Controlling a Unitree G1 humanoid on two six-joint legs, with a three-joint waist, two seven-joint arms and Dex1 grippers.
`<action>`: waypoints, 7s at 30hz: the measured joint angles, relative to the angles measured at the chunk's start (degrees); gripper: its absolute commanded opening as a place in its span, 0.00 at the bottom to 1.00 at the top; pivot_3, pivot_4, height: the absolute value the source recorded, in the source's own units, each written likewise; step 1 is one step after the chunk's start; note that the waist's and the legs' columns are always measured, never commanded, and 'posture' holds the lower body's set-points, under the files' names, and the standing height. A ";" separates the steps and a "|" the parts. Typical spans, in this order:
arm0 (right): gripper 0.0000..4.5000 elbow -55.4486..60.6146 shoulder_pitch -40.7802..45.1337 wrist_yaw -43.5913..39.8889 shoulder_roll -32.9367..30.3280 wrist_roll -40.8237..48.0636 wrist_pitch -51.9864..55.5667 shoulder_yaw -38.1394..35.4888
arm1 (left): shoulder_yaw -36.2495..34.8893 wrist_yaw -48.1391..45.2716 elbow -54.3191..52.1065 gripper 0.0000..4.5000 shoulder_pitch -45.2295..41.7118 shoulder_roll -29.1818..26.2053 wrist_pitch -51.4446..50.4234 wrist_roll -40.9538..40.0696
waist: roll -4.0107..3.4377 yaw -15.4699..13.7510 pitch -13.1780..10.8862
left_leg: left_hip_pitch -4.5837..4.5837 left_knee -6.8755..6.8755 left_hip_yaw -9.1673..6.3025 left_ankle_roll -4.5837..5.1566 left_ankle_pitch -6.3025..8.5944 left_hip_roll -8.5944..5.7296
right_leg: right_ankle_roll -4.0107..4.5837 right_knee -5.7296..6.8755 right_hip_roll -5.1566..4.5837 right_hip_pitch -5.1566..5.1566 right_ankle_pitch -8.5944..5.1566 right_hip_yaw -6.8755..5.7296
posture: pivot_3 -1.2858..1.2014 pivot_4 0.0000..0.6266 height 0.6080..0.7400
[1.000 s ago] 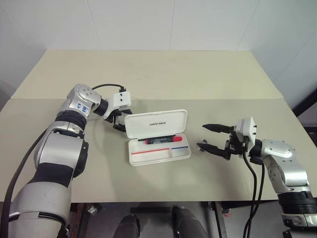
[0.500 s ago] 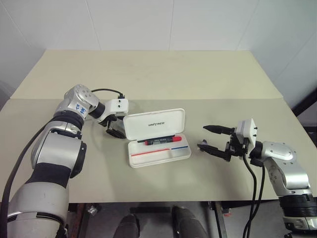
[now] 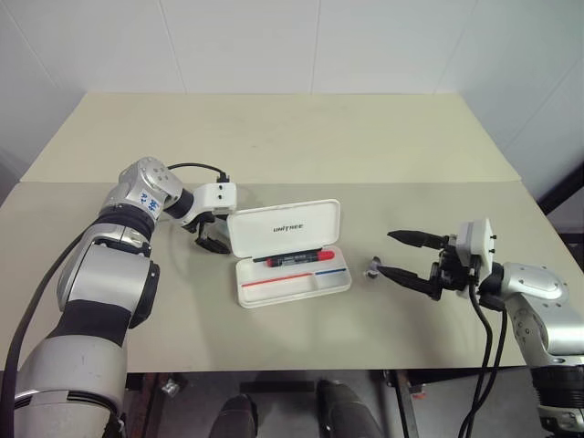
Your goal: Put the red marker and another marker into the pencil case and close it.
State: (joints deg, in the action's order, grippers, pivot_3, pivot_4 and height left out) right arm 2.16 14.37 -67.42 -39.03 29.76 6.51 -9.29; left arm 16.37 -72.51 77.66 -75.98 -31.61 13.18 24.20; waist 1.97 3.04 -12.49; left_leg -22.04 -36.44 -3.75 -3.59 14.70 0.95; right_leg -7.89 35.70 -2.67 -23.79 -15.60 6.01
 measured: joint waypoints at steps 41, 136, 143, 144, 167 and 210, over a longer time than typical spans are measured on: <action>1.00 -0.13 0.54 1.48 -0.02 -1.64 -0.16 0.01 | 0.89 12.26 -0.38 0.23 0.21 -1.11 -1.77 2.62 | 0.01 0.10 0.00 | 0.03 -0.03 -0.02 0.00 -0.01 0.00 | -0.01 0.06 0.00 0.01 0.01 0.01 | 0.52 0.24 1.00; 1.00 -1.50 2.47 1.77 0.33 -2.69 -0.25 2.13 | -13.49 19.74 1.46 0.24 1.24 -1.39 -16.29 -7.06 | 0.05 0.21 -0.02 | -0.04 -0.02 -0.02 -0.01 0.00 -0.01 | -0.04 -0.03 0.00 -0.01 0.03 -0.01 | 0.52 0.24 1.00; 1.00 -5.39 6.04 -0.04 0.56 -3.28 -1.07 2.57 | -13.89 15.33 -1.42 0.24 -1.87 -5.50 -12.73 -8.54 | 0.05 -0.19 -0.02 | -0.03 0.03 -0.02 -0.01 0.00 -0.04 | -0.04 -0.06 -0.04 0.00 0.02 -0.01 | 0.52 0.24 1.00; 1.00 -5.94 6.63 -0.27 0.85 -3.35 -1.28 2.80 | -13.89 15.32 -1.42 0.24 -1.86 -5.51 -12.67 -8.55 | 0.06 -0.19 -0.02 | -0.05 0.01 -0.02 -0.01 0.00 -0.03 | -0.06 -0.07 -0.04 0.00 0.03 -0.01 | 0.52 0.24 1.00; 1.00 -6.40 8.29 -2.73 0.60 0.00 -0.25 1.71 | -18.69 -3.89 -57.07 0.24 16.72 -7.90 -34.35 -31.79 | 0.03 0.25 -0.03 | 0.01 -0.07 -0.04 -0.01 -0.01 0.03 | 0.00 0.18 -0.03 -0.02 0.00 0.02 | 0.52 0.24 1.00; 1.00 -13.19 7.27 -12.88 -1.54 2.05 -4.21 -2.22 | 2.87 21.95 -104.46 0.24 31.94 -15.28 -83.97 -47.93 | 0.01 0.31 -0.04 | 0.00 -0.49 -0.03 -0.01 0.00 0.00 | -0.02 -0.09 0.00 0.19 0.02 0.12 | 0.52 0.24 1.00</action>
State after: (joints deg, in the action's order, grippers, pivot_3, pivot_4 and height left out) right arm -11.03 21.64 -80.30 -40.57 31.81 2.30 -11.51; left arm 19.24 -50.56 -26.80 -44.04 -46.89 -70.79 -23.73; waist 1.99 3.35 -12.54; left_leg -22.05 -36.93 -3.78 -3.60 14.71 0.95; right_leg -7.90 35.61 -2.67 -23.60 -15.58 6.13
